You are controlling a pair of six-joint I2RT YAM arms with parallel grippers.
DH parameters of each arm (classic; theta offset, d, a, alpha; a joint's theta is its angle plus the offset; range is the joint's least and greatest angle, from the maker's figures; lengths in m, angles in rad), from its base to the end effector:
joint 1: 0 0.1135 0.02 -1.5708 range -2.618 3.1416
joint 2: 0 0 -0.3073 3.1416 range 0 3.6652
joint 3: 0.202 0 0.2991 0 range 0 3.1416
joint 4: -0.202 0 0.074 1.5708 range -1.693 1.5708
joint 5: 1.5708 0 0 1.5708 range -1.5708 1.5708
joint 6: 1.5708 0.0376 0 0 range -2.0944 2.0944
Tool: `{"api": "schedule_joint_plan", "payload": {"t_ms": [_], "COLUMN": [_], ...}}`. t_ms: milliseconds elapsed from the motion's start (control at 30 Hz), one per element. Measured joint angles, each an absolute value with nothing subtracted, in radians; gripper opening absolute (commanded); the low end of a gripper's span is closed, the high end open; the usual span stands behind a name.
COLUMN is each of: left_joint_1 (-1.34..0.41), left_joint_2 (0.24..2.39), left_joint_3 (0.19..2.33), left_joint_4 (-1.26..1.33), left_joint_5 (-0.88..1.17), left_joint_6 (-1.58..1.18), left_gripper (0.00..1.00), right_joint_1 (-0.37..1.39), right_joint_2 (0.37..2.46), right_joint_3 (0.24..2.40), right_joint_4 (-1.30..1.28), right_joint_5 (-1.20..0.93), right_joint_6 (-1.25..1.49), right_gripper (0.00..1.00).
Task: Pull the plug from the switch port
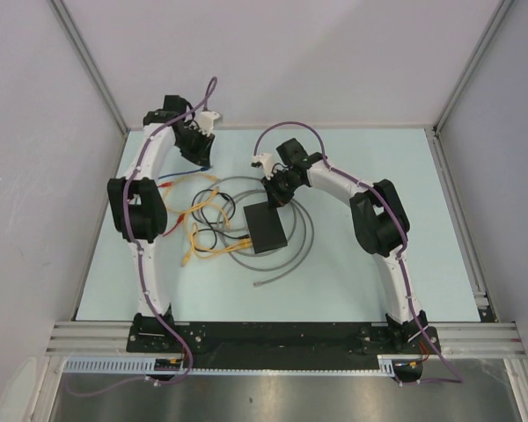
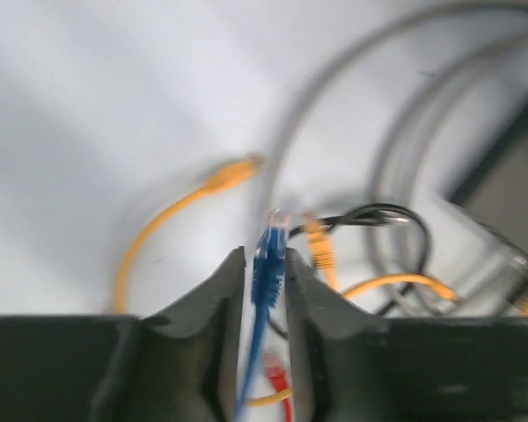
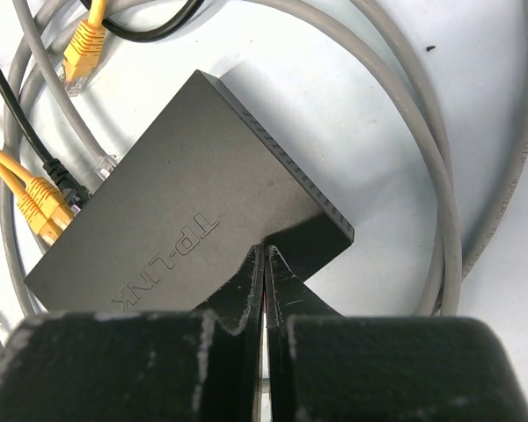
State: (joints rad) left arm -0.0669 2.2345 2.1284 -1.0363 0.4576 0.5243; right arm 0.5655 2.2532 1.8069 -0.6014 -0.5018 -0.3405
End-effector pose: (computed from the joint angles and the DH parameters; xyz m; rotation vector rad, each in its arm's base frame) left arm 0.5494 -0.0535 0.2862 0.8796 2.4381 -0.4595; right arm 0.4610 0.3140 0.1870 -1.2910 2.2469 0.7361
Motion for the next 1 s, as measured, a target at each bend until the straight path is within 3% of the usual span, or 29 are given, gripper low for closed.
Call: {"api": "schedule_joint_plan", "payload": {"t_ms": [133,233,600,767,1000], "left_joint_1": [-0.057,-0.056,-0.105,-0.155,-0.187], "left_joint_2": [2.234,2.220,2.028,2.043,2.095], "left_joint_3": [2.138,2.117,1.729,1.561,1.505], "left_joint_4": [-0.983,-0.935,-0.775,-0.757,-0.732], "left_joint_5": [0.295,0.287,0.789,0.855,0.892], "left_joint_6": [0.511,0.484,0.329,0.313,0.288], "left_gripper": [0.58,0.65,0.57,0.53,0.46], "right_joint_1": [0.564,0.564,0.564,0.564,0.564], "right_joint_2": [2.253,2.254,2.254,2.254,2.254], "right_joint_3": [1.807,1.808,1.809,1.809,1.808], "right_joint_4": [-0.601,-0.601,-0.601,-0.601,-0.601], "right_joint_5": [-0.502,-0.502,-0.501,-0.501,-0.501], "right_joint_6": [-0.340,-0.340,-0.340,-0.340,-0.340], "right_gripper": [0.00,0.00,0.00,0.00,0.00]}}
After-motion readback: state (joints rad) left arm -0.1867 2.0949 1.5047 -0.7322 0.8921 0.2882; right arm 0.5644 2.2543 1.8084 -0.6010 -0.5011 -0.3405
